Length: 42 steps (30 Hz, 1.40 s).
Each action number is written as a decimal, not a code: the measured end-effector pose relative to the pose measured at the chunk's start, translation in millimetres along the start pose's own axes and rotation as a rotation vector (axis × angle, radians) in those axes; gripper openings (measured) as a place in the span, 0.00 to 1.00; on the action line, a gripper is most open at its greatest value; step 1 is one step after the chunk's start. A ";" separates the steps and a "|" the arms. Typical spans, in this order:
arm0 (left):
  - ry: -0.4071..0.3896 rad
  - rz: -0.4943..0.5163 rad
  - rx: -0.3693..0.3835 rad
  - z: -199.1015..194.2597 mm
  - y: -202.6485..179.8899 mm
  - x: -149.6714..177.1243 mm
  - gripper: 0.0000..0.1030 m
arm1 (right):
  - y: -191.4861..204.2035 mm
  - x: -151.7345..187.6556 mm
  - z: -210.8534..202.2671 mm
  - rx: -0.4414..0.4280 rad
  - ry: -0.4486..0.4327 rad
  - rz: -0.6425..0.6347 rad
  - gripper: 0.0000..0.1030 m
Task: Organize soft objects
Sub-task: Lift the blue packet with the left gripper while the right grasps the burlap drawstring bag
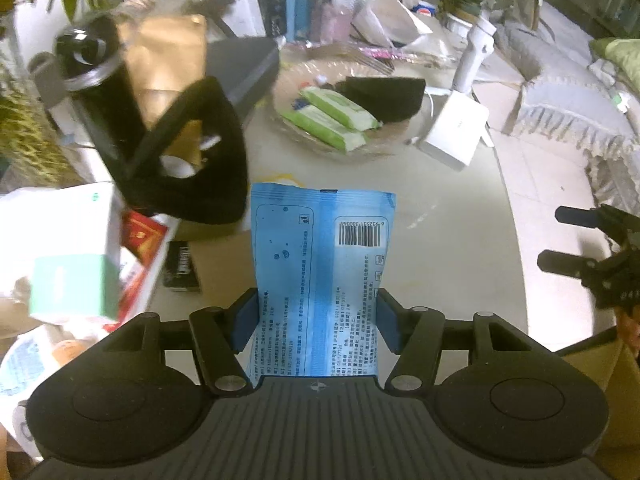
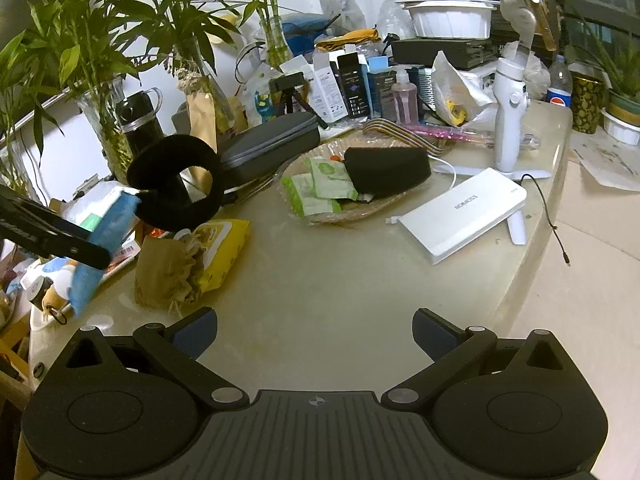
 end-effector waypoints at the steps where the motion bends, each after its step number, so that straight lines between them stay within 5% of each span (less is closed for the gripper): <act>1: -0.008 -0.003 -0.008 -3.5 1.7 3.7 0.58 | -0.1 -0.3 0.6 0.000 0.001 -0.002 1.00; 22: -0.143 -0.079 -0.108 -48.2 19.4 91.9 0.58 | 15.4 4.0 24.6 -0.106 0.140 -0.115 1.00; 42: -0.237 -0.286 -0.181 -53.9 29.1 169.1 0.58 | 56.9 -8.7 76.8 -0.239 0.198 -0.289 1.00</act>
Point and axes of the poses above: each gripper's, at about its wrist camera, not at the fingertips, and z roughly the way its jaws point, y to its left, x to its underside, the point moved 2 cm from there along z, roughly the way its jaws point, and after that the axes turned 15 degrees about z, right-handed, at the moved point
